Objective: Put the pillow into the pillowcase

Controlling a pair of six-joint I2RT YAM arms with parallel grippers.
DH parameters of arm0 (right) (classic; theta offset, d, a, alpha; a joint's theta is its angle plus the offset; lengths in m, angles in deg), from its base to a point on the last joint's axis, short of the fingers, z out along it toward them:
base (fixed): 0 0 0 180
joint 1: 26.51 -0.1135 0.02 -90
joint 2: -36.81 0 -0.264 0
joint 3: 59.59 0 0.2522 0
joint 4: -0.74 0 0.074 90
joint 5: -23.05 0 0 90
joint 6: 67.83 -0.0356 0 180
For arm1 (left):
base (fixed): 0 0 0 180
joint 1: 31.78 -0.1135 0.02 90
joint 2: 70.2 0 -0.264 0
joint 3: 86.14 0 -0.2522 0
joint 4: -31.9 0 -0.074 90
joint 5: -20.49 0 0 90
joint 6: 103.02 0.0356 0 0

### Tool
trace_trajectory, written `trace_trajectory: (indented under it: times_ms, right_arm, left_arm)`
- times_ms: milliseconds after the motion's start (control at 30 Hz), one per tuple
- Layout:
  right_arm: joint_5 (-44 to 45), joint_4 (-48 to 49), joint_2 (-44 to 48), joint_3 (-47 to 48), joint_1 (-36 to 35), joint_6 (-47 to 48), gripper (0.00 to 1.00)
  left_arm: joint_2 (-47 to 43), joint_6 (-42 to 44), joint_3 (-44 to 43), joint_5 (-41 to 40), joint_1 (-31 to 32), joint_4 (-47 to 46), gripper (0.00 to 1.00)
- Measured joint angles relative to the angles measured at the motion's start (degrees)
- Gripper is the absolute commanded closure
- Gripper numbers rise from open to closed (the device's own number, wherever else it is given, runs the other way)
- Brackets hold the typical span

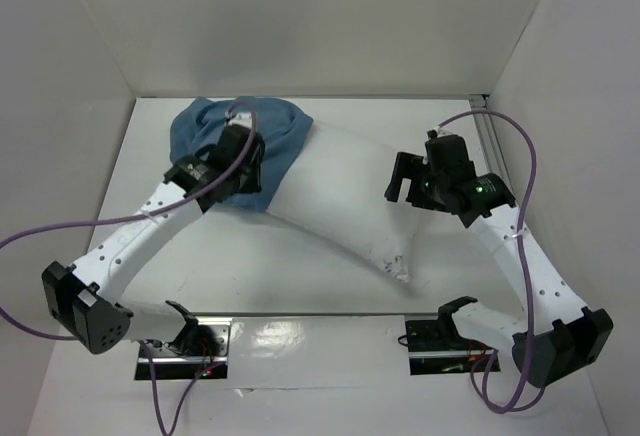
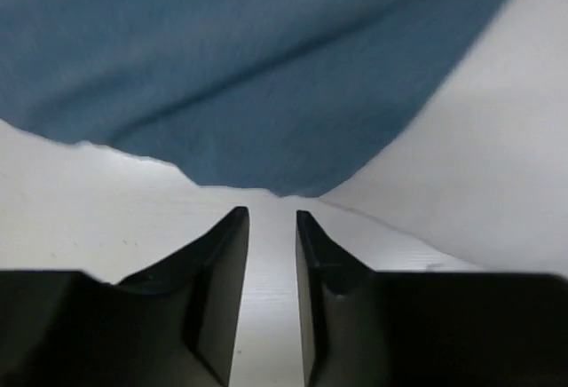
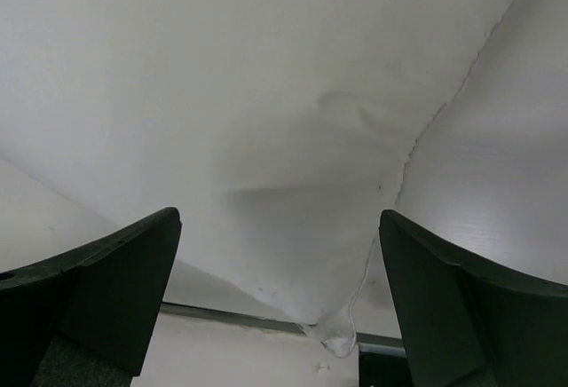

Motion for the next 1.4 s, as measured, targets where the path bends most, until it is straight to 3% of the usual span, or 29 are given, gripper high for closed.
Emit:
trace_trajectory:
  times_ms: [67, 167, 200, 267, 467, 633, 833, 1000, 1067, 1167, 1200, 1400]
  right_arm:
    - [-0.17, -0.61, 0.24, -2.23, 0.04, -0.52, 0.0]
    - [-0.31, -1.11, 0.15, -3.89, 0.07, -0.81, 0.0]
    - [-0.28, -1.09, 0.0, -4.0, 0.07, -0.79, 0.0]
    - [-0.31, -0.92, -0.46, -4.26, 0.07, -0.74, 0.0]
    - [-3.02, -0.55, -2.54, -5.68, 0.09, -0.72, 0.0]
    - [-4.55, -0.44, -2.6, -5.7, 0.09, -0.72, 0.0]
    - [-4.57, -0.52, -2.6, -5.7, 0.09, -0.52, 0.0]
    - [-4.09, -0.55, -2.6, -5.7, 0.33, -0.02, 0.0]
    - [-4.33, -0.57, -2.6, -5.7, 0.37, 0.57, 0.0]
    - [-6.86, -0.59, -2.62, -5.7, 0.46, 2.51, 0.0]
    - [-8.09, -0.72, -2.64, -5.7, 0.48, 3.39, 0.0]
    - [-11.67, -2.45, -3.06, -5.7, 0.48, 6.08, 0.0]
  left_arm:
    - [-2.14, -3.37, 11.91, -1.81, 0.22, -3.3, 0.54]
    - [-5.6, -5.75, 27.54, -3.26, 0.96, -9.44, 0.18]
    - [-6.91, -6.25, 31.74, -3.48, 1.07, -11.67, 0.14]
    - [-8.2, -7.26, 36.13, -3.32, 0.98, -14.43, 0.12]
    - [-4.72, -7.72, 36.02, -2.47, 0.28, -25.51, 0.16]
    - [-0.15, -7.41, 35.95, -2.51, 0.15, -31.3, 0.27]
    - [4.68, -6.62, 33.51, -6.4, 0.04, -31.61, 0.39]
    - [4.94, -7.98, 31.87, -9.46, 0.04, -31.32, 0.39]
    - [4.94, -8.13, 31.87, -9.88, -0.02, -31.15, 0.44]
    - [4.98, -8.57, 31.67, -10.4, -0.22, -30.95, 0.76]
    - [5.16, -8.61, 31.34, -10.62, -0.26, -30.82, 0.97]
    - [7.28, -8.22, 27.04, -10.43, -0.96, -28.63, 1.0]
